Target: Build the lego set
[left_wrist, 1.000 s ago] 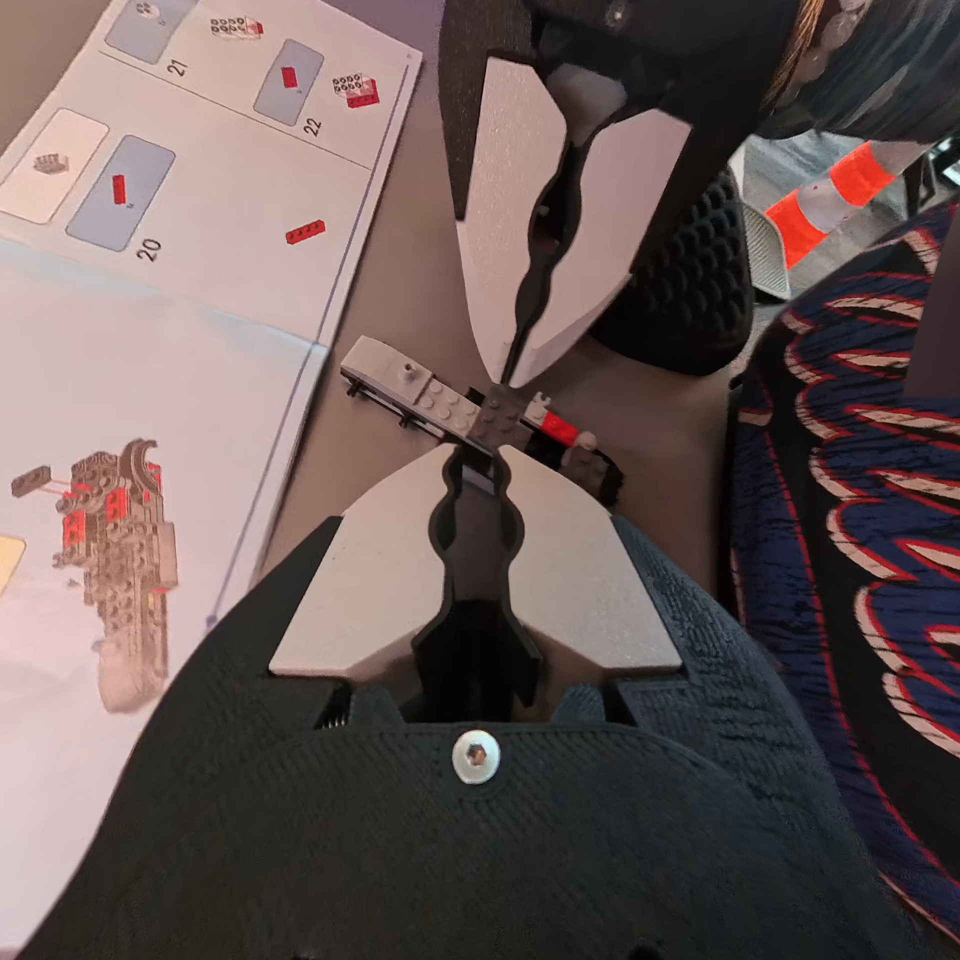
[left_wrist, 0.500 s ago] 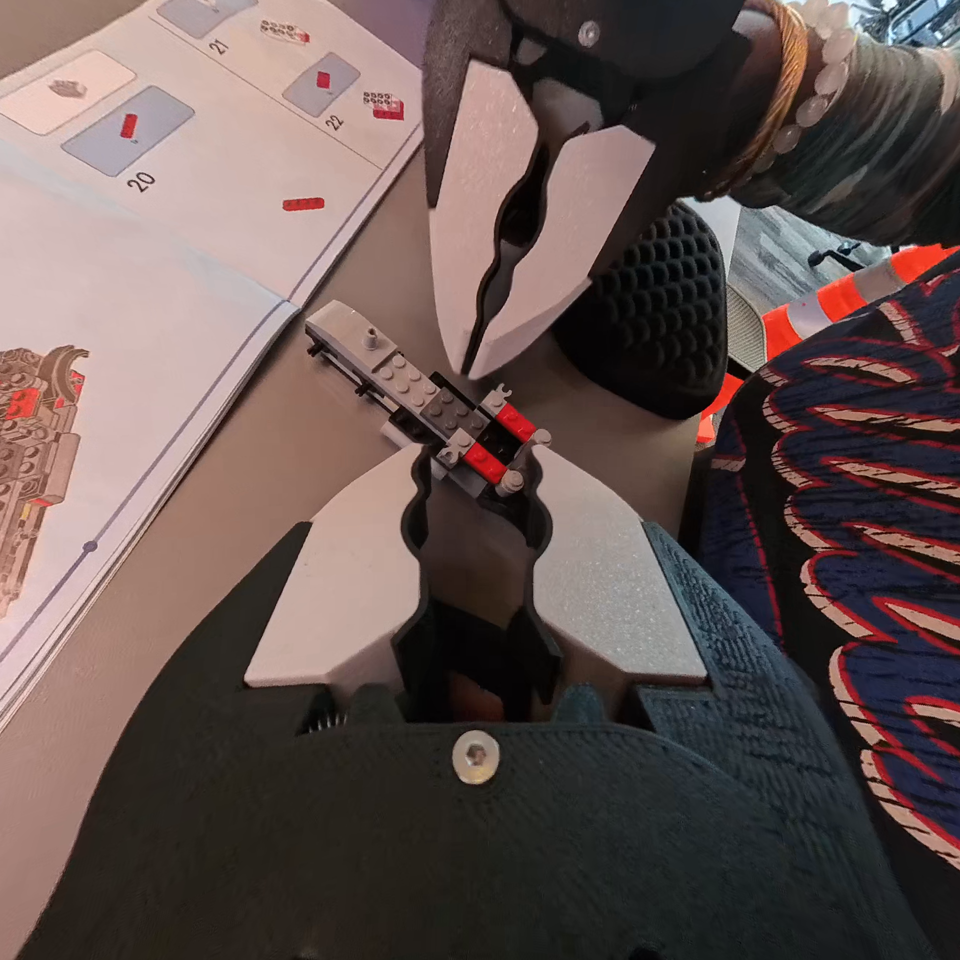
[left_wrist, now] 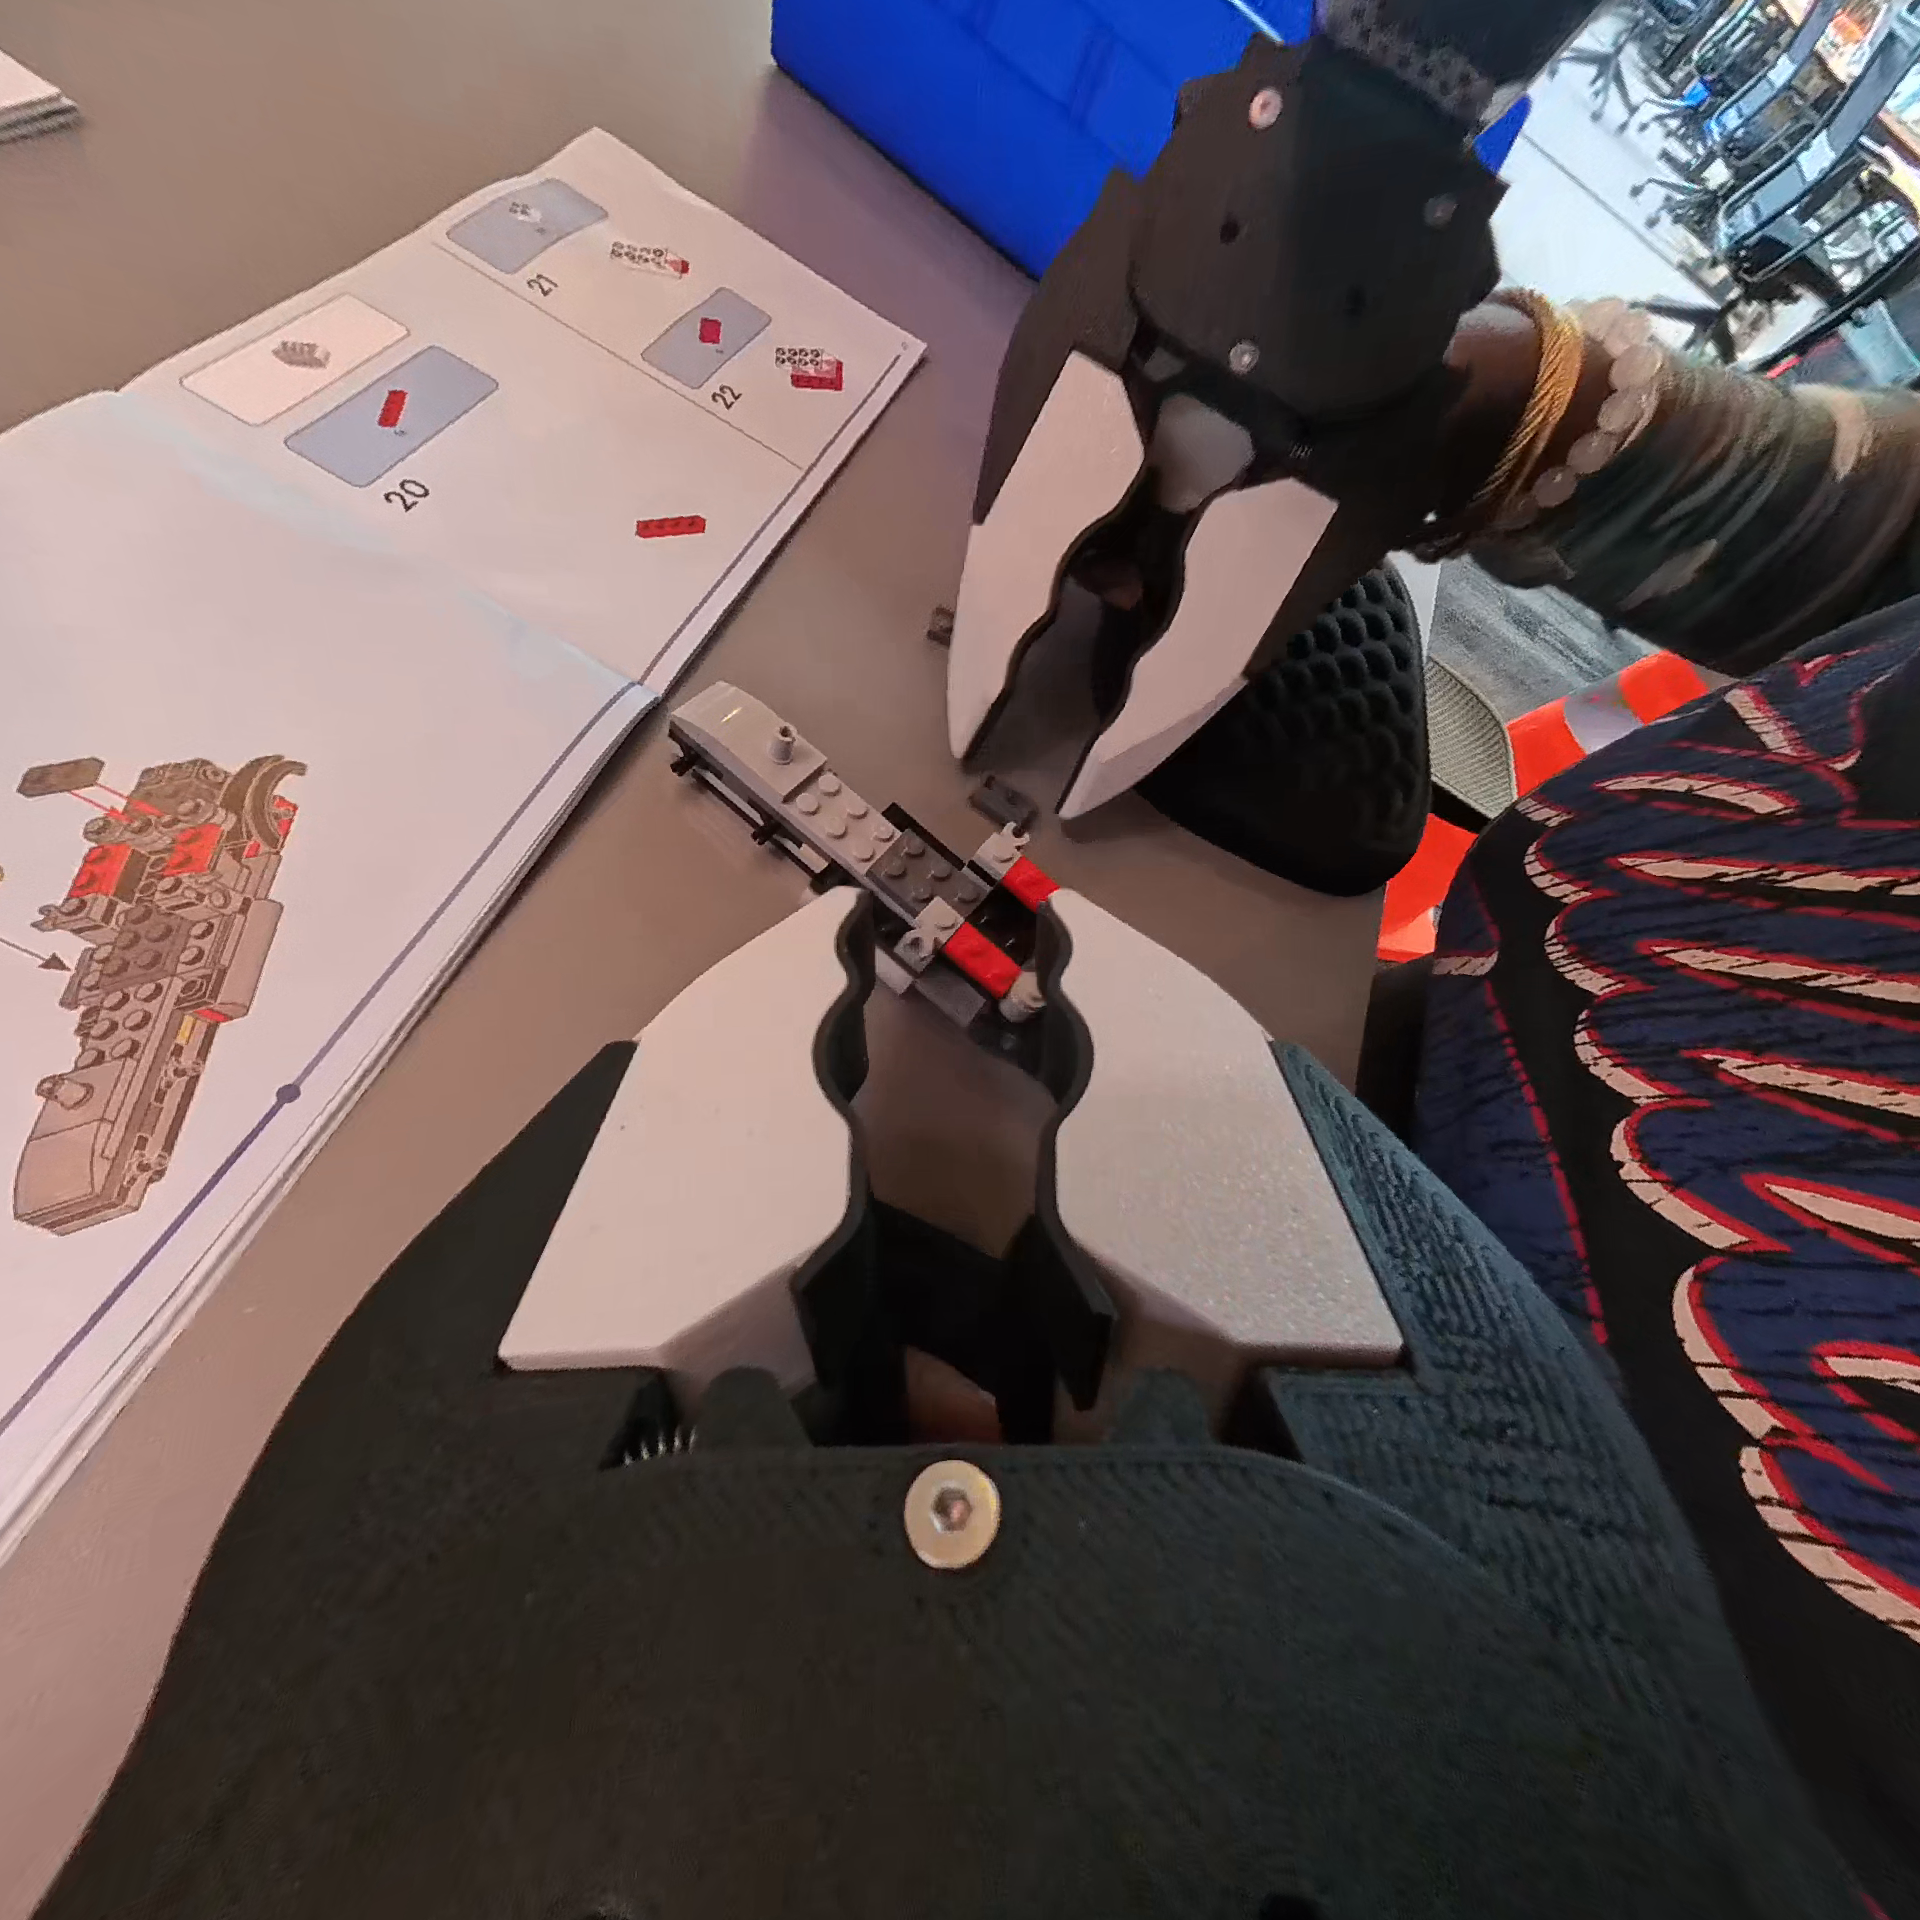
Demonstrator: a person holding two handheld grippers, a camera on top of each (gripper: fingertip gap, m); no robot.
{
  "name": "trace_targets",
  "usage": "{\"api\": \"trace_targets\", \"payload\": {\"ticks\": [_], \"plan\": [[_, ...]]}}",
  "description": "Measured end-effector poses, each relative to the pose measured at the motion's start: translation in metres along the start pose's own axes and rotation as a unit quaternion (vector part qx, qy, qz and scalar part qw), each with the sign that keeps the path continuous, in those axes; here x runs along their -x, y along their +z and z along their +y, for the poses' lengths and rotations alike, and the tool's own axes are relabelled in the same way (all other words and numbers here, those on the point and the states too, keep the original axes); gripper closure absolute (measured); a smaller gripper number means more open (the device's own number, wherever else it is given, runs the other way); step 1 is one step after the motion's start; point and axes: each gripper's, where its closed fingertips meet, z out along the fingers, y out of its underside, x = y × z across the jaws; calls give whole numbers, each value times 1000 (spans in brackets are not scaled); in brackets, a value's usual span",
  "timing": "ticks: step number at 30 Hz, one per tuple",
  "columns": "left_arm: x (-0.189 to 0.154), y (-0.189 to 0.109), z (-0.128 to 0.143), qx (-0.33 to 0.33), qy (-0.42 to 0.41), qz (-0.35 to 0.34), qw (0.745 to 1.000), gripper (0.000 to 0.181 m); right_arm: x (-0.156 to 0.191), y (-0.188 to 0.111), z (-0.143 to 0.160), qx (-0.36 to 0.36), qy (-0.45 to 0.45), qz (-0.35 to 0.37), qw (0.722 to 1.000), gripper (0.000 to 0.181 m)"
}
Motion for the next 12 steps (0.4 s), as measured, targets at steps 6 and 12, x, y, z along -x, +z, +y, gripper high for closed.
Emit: {"api": "trace_targets", "payload": {"ticks": [6,12], "plan": [[-9,-2,-15,-55,1,-4,998,153,-9,2,-9,-25,-22,35,999,165],[-24,-45,-97,-364,-240,206,876,161,3,-100,-117,-502,-51,10,863,165]]}}
